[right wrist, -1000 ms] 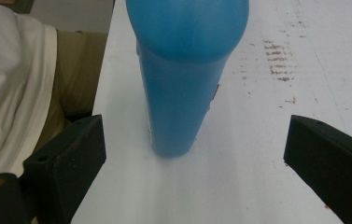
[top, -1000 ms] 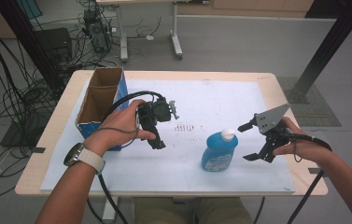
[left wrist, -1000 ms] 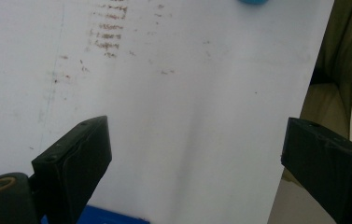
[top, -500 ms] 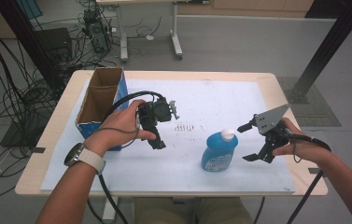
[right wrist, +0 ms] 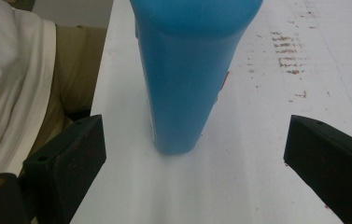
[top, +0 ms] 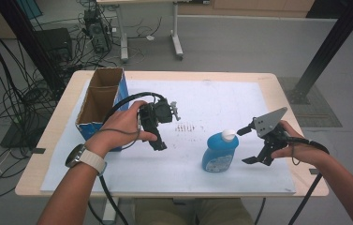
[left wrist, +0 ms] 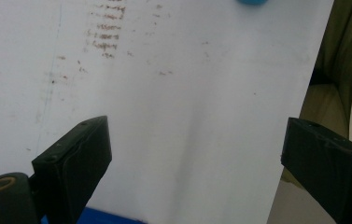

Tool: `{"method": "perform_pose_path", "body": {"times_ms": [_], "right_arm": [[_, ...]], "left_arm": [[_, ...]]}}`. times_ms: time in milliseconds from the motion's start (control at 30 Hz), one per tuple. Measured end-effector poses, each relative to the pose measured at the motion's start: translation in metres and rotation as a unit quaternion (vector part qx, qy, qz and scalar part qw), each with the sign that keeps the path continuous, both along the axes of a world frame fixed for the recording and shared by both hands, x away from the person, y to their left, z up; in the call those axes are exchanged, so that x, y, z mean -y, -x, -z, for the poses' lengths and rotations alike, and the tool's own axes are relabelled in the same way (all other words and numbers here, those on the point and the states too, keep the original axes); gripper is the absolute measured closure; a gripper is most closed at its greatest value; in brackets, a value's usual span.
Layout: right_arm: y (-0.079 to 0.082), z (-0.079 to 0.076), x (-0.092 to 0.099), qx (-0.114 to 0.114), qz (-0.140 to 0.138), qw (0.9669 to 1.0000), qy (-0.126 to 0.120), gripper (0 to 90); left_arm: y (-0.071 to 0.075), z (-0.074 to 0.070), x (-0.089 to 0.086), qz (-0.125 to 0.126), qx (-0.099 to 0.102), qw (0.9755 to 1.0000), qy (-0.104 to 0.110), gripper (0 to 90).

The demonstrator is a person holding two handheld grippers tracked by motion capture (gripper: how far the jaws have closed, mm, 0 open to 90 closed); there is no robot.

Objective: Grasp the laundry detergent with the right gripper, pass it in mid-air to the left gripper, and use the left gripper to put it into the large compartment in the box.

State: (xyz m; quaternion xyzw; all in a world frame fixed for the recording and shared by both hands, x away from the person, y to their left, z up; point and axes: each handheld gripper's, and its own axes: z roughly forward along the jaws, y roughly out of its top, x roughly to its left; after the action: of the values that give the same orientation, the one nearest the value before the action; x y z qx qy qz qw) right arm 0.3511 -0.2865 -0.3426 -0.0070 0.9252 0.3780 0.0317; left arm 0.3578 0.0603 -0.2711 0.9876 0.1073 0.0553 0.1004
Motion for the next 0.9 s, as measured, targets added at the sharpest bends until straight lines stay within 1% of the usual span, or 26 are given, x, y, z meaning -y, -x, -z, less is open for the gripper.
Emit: {"method": "perform_pose_path", "body": {"times_ms": [167,200,333,633,900], "right_arm": [[0.001,0.003,0.0,-0.001,0.001,0.9999,-0.01,5.3],[0.001,0.004,0.001,-0.001,0.001,0.9999,-0.016,5.3],[0.002,0.007,0.001,-0.002,0.001,0.9998,-0.021,5.2],[0.002,0.009,0.003,0.003,0.005,0.9986,-0.053,5.0],[0.002,0.013,0.004,0.0,0.004,0.9979,-0.065,4.7]], "left_arm": [[0.0,0.0,0.0,0.0,0.0,1.0,-0.001,9.0],[0.0,0.0,0.0,-0.001,0.0,1.0,-0.001,9.0],[0.0,0.0,0.0,-0.001,0.0,1.0,-0.001,9.0],[0.001,0.0,0.002,-0.003,0.0,1.0,-0.001,9.0],[0.002,0.001,0.002,-0.005,-0.001,1.0,-0.003,9.0]]}}
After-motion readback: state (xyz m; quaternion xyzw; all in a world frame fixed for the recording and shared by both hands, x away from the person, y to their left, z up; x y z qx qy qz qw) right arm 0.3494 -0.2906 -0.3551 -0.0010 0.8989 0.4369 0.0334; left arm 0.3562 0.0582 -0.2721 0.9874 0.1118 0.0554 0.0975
